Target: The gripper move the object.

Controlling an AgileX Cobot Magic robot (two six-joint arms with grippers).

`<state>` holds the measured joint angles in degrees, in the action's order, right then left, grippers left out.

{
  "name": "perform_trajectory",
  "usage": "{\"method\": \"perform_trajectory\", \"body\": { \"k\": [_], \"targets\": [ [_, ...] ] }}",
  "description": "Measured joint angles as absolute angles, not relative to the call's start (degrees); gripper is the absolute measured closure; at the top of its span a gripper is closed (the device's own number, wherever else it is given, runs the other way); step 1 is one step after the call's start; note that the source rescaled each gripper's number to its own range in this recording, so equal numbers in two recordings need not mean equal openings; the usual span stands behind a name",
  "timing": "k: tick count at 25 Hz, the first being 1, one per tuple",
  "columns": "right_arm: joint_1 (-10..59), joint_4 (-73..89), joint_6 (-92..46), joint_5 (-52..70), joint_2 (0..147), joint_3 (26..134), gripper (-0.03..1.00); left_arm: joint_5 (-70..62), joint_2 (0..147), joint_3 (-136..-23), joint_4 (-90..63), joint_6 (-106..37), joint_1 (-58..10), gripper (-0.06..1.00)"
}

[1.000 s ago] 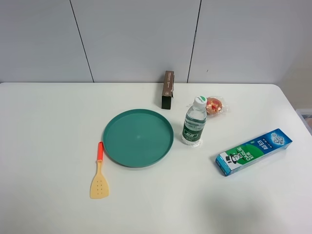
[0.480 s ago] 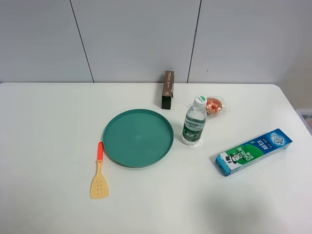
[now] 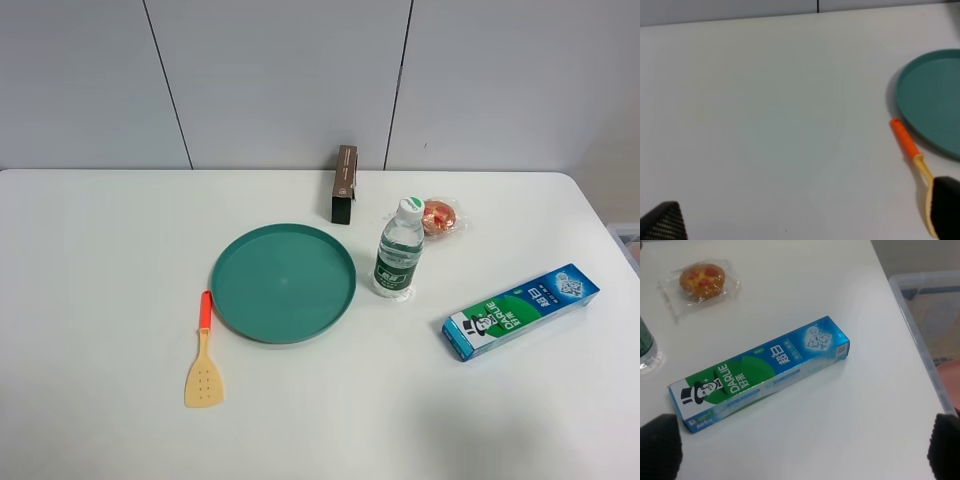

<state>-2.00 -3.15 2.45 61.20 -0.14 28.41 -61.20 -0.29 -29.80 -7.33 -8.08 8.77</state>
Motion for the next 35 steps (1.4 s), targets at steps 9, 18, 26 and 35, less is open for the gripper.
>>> {"method": "perform_trajectory", "body": {
  "k": [9,18,26,35],
  "targets": [
    [-2.0,-3.2,2.4,61.2,-0.1,28.4,-0.03,-60.5,-0.4,-29.1,-5.0,-4.3,8.8,-0.04],
    [-2.0,-3.2,2.4,61.2,-0.1,28.4,-0.03,-60.4,-0.4,-29.1,-4.9,-3.6,8.8,-0.04],
    [-2.0,-3.2,2.4,61.2,-0.1,28.4,-0.03,-60.4,-0.4,-29.1,-4.6,-3.6,8.8,-0.04],
    [-2.0,-3.2,2.4,61.2,-0.1,28.4,-0.03,-60.4,-0.4,-29.1,-4.5,-3.6,8.8,-0.04]
  ]
}}
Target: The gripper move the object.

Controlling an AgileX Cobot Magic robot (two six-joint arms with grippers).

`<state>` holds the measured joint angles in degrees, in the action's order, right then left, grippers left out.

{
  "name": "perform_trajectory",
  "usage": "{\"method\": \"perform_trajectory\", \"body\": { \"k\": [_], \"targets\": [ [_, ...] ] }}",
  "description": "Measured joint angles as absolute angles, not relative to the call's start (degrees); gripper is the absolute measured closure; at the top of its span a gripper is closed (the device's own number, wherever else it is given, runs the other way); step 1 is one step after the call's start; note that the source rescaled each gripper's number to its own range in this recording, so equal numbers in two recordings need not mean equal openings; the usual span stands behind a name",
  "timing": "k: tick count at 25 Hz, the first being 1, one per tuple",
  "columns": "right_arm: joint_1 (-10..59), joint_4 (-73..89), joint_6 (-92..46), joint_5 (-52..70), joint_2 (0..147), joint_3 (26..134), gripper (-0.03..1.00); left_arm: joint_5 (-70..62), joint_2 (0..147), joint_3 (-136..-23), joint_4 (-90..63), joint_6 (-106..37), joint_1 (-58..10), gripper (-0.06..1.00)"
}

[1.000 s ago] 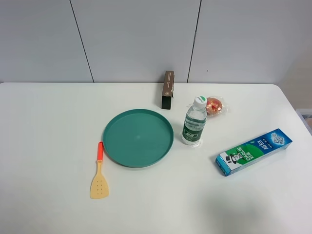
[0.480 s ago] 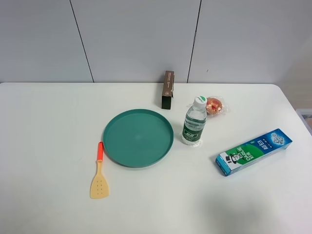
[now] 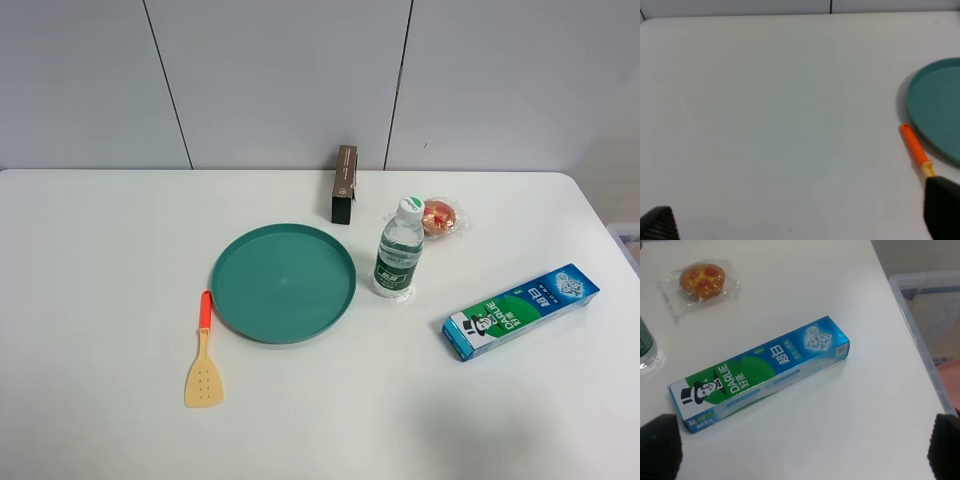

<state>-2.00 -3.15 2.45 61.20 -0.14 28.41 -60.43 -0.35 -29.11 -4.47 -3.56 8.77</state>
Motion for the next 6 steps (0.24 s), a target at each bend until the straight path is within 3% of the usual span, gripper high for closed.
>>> {"method": "perform_trajectory", "body": {
  "k": [6],
  "targets": [
    [-2.0,-3.2,2.4,61.2,-0.1,28.4,-0.03,-60.4,-0.4,-29.1,-4.5,-3.6,8.8,-0.04]
  ]
}}
